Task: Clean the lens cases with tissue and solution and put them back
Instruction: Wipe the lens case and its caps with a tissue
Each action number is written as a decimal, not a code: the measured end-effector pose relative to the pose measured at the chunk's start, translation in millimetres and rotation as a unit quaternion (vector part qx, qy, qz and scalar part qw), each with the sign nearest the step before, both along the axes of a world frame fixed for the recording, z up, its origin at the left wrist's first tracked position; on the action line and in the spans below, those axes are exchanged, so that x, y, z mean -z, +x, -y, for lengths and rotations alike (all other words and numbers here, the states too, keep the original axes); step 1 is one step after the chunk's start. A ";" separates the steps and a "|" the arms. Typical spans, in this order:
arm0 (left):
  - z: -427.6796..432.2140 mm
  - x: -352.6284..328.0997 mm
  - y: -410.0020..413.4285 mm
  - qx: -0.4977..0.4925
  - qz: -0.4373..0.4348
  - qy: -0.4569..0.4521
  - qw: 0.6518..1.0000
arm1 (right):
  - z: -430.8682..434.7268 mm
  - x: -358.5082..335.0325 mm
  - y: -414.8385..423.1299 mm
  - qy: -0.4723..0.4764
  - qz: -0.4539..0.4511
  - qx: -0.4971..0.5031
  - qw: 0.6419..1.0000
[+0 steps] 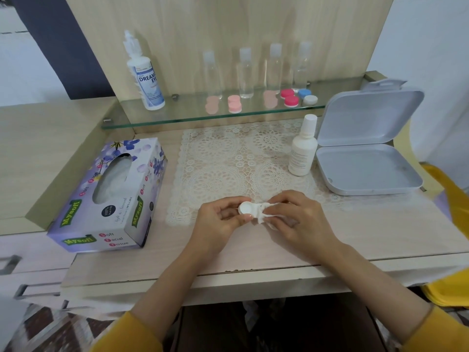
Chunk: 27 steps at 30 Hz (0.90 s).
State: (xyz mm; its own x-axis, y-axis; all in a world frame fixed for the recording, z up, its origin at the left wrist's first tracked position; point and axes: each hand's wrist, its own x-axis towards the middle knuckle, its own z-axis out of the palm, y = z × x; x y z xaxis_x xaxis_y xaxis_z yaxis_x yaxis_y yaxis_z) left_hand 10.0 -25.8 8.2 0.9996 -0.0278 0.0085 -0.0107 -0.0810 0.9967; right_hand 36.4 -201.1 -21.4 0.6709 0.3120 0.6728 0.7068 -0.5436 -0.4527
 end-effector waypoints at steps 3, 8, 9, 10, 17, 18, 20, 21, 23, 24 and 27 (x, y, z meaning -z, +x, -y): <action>-0.6 1.1 1.5 0.001 0.000 -0.004 1.000 | -1.5 -0.1 -0.8 -0.008 -0.007 0.003 1.000; -1.9 1.7 2.0 0.003 -0.002 -0.015 1.000 | -3.1 -0.7 -2.4 -0.017 0.031 0.017 0.999; -2.0 1.7 2.3 0.003 -0.002 -0.015 1.000 | -3.2 -1.5 -2.4 -0.018 0.035 0.014 0.999; -2.2 1.7 2.3 0.005 -0.002 -0.015 1.000 | -3.0 -2.2 -2.3 -0.017 0.036 0.010 0.999; -1.7 3.2 1.2 0.010 -0.007 -0.018 1.000 | -1.9 -5.4 -3.1 -0.014 0.021 -0.004 1.000; -1.6 3.4 1.6 0.011 -0.007 -0.020 1.000 | -1.9 -4.5 -3.2 -0.014 0.015 0.002 1.000; -1.8 3.8 2.7 0.012 -0.009 -0.025 1.000 | -1.8 -2.3 -3.4 -0.016 0.009 0.010 1.000; -2.0 3.8 3.2 0.012 -0.009 -0.028 0.999 | -1.8 -1.6 -3.6 -0.017 0.010 0.014 1.000; -2.4 3.3 3.2 0.013 -0.008 -0.036 0.999 | -2.1 -1.7 -4.0 -0.019 0.018 0.021 0.999; -2.8 2.8 2.8 0.012 -0.009 -0.039 0.999 | -2.6 -2.4 -4.1 -0.020 0.024 0.023 0.999; -3.8 3.1 2.6 0.011 -0.009 -0.041 0.999 | -2.6 -3.3 -3.4 -0.021 0.037 0.022 0.999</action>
State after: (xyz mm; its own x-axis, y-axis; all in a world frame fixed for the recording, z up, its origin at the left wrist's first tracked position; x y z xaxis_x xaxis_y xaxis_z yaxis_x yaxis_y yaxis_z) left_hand 12.6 -22.1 5.2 0.9987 -0.0502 -0.0066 0.0067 0.0013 1.0000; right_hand 32.9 -198.5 -18.1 0.6332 0.3123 0.7082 0.7123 -0.5931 -0.3753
